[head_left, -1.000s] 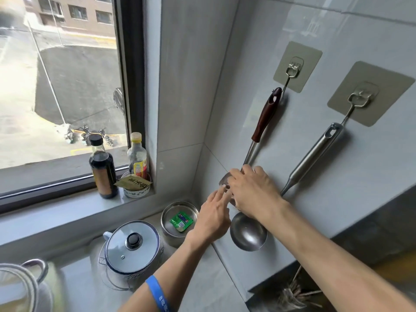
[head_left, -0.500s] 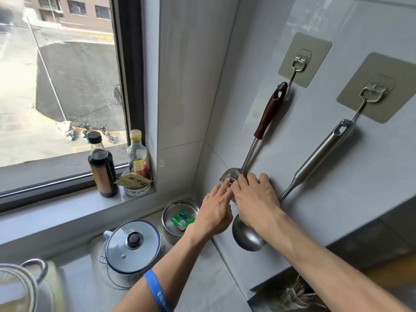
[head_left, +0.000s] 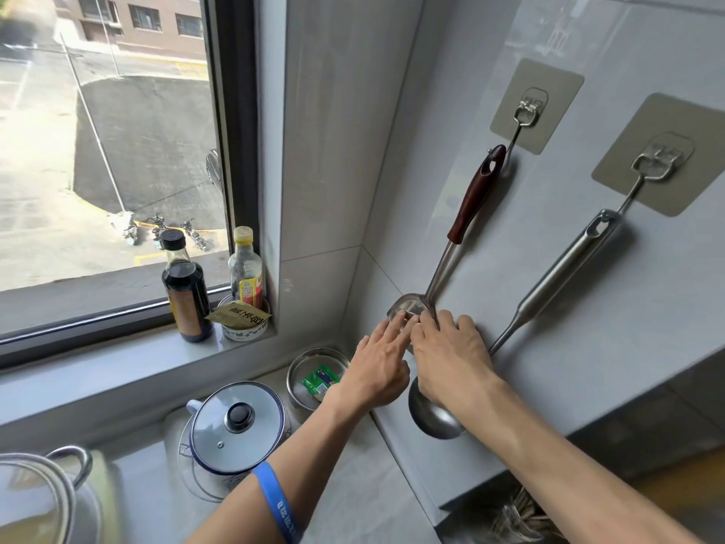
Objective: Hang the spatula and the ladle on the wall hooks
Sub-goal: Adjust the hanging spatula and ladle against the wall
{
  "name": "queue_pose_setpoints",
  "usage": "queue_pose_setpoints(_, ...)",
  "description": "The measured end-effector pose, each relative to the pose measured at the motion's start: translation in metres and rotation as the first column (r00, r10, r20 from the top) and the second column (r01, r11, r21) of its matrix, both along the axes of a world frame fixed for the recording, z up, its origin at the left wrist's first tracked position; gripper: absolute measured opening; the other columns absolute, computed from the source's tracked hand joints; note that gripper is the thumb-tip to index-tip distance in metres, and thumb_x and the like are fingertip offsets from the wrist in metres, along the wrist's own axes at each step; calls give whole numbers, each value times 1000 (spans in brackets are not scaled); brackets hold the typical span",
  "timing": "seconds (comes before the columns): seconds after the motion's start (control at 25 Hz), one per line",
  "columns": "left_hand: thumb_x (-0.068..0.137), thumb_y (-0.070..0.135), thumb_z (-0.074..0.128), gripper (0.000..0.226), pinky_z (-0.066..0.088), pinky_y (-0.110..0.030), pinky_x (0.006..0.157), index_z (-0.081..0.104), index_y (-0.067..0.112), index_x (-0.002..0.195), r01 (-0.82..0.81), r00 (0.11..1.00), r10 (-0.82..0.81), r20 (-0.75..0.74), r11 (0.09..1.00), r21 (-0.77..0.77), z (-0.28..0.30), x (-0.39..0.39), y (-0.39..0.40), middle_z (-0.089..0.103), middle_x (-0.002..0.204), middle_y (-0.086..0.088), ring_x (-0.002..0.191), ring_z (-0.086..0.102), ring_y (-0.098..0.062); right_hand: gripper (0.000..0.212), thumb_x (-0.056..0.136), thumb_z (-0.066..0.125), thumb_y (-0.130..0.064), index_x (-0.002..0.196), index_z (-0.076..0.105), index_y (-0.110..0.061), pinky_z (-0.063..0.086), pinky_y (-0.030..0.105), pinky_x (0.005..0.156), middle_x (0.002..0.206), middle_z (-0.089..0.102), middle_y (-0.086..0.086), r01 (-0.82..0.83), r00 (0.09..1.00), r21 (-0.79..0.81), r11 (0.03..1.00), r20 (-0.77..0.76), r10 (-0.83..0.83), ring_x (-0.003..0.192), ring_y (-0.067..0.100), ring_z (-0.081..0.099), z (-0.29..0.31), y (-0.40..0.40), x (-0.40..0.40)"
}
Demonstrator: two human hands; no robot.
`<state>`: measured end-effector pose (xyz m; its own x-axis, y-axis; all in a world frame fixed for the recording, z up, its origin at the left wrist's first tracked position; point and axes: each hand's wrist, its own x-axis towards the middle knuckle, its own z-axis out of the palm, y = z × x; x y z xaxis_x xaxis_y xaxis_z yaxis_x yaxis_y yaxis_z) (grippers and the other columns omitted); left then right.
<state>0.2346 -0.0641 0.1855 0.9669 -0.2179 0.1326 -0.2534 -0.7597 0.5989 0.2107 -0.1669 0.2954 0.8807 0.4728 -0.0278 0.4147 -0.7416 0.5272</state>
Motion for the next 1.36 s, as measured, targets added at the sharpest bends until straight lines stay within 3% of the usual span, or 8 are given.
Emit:
queue_pose_setpoints(0.16, 97, 32, 43, 67, 22, -57, 117, 5, 25, 152, 19, 999, -17, -33, 998, 55, 3, 1, 4, 3, 164, 1, 150, 3, -23, 38, 89, 47, -24, 122, 53, -6, 40, 42, 80, 120, 56, 13, -76, 994, 116, 990, -65, 83, 102, 30, 50, -1, 5, -42)
queue_pose_setpoints(0.36, 93, 20, 46, 74, 20, -60, 114, 2, 30, 152, -30, 998, 35, -46, 995, 96, 8, -6, 2, 1, 164, -6, 149, 6, -31, 33, 93, 43, -24, 120, 51, -6, 39, 44, 85, 126, 53, 15, -25, 993, 178, 984, -112, 46, 107, 32, 47, -16, -1, -62)
queue_pose_setpoints(0.56, 81, 7, 47, 85, 18, -59, 116, 3, 28, 152, -57, 996, 63, -63, 993, 99, 10, -7, -1, 3, 163, -7, 149, 6, -30, 31, 91, 47, -26, 115, 52, -8, 40, 45, 81, 113, 54, 11, 52, 990, 175, 983, -140, -28, 100, 32, 48, -24, -15, -69)
queue_pose_setpoints(0.8, 79, 7, 47, 88, 19, -61, 115, 1, 28, 151, -69, 995, 75, -61, 992, 104, 6, -7, -2, 3, 163, -8, 148, 7, -33, 29, 90, 48, -27, 113, 53, -10, 40, 45, 81, 118, 53, 10, 81, 987, 198, 977, -152, -51, 100, 31, 49, -31, -30, -72)
queue_pose_setpoints(1.36, 76, 5, 46, 90, 17, -57, 117, 1, 29, 151, -85, 994, 89, -60, 994, 76, 7, -12, -6, 5, 163, -8, 148, 7, -31, 22, 90, 47, -23, 106, 51, -11, 38, 43, 77, 108, 52, 9, 70, 988, 197, 978, -146, -41, 94, 31, 48, -30, -39, -74)
